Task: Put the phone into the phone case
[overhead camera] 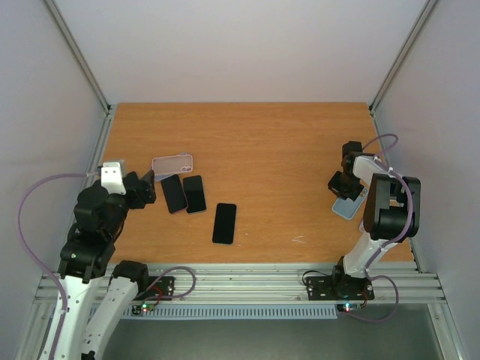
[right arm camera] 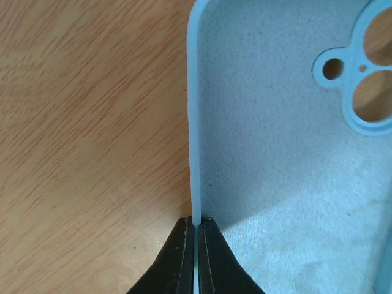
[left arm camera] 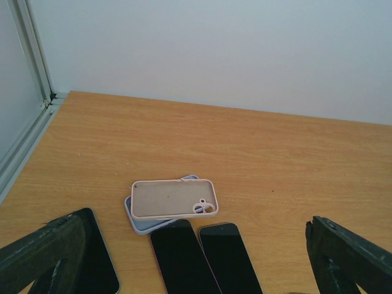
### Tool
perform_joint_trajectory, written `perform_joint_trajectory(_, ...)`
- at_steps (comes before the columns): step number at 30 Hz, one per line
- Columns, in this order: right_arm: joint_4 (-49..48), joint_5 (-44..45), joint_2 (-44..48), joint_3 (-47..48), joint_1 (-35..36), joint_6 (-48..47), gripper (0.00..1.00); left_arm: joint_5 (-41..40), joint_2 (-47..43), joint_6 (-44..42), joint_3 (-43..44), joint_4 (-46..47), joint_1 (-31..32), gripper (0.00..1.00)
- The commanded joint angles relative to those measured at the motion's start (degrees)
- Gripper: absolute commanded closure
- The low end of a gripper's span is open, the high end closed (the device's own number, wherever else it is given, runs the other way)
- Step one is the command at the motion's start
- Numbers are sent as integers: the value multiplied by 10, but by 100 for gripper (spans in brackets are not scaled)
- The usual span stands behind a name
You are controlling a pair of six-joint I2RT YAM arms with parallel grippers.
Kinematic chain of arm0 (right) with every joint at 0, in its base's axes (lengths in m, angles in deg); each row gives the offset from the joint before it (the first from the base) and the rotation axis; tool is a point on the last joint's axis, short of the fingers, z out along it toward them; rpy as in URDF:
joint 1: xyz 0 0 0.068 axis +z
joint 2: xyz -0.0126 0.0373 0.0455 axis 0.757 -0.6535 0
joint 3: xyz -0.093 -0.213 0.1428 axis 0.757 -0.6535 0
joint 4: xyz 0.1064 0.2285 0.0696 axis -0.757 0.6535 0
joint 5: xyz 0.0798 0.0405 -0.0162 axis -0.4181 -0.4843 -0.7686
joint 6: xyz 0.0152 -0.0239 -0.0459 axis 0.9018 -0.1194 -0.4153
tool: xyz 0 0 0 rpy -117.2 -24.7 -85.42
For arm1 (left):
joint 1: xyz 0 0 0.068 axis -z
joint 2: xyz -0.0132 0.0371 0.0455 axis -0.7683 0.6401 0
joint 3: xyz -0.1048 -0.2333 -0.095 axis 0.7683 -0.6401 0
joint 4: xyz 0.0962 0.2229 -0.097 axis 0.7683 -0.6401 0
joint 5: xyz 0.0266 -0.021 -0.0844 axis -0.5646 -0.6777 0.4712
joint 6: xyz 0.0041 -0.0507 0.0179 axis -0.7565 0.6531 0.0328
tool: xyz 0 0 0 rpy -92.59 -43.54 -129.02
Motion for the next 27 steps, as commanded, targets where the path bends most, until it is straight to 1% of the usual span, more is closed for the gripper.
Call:
perform_joint_trajectory(1, 4, 3, 2, 0, 12, -20, 99, 9, -1, -3, -5, 18, 0, 1)
perform_joint_trajectory(7, 22, 7, 26, 5, 65, -26, 99, 14, 4, -1, -5, 19, 0, 1)
perform_joint_trajectory(11, 43, 13, 39, 17, 132, -26, 99, 19, 7, 0, -5, 20, 0, 1)
perform_joint_trajectory(16, 59, -2, 48, 37, 208, -15, 99, 28, 8, 2, -3, 21, 0, 1)
perform_joint_trajectory(21, 65, -2, 28, 74, 308, -1, 99, 29, 10, 4, -2, 19, 0, 1)
perform_joint_trajectory(27, 51, -10, -12, 113, 400, 9, 99, 29, 9, 7, -3, 17, 0, 1)
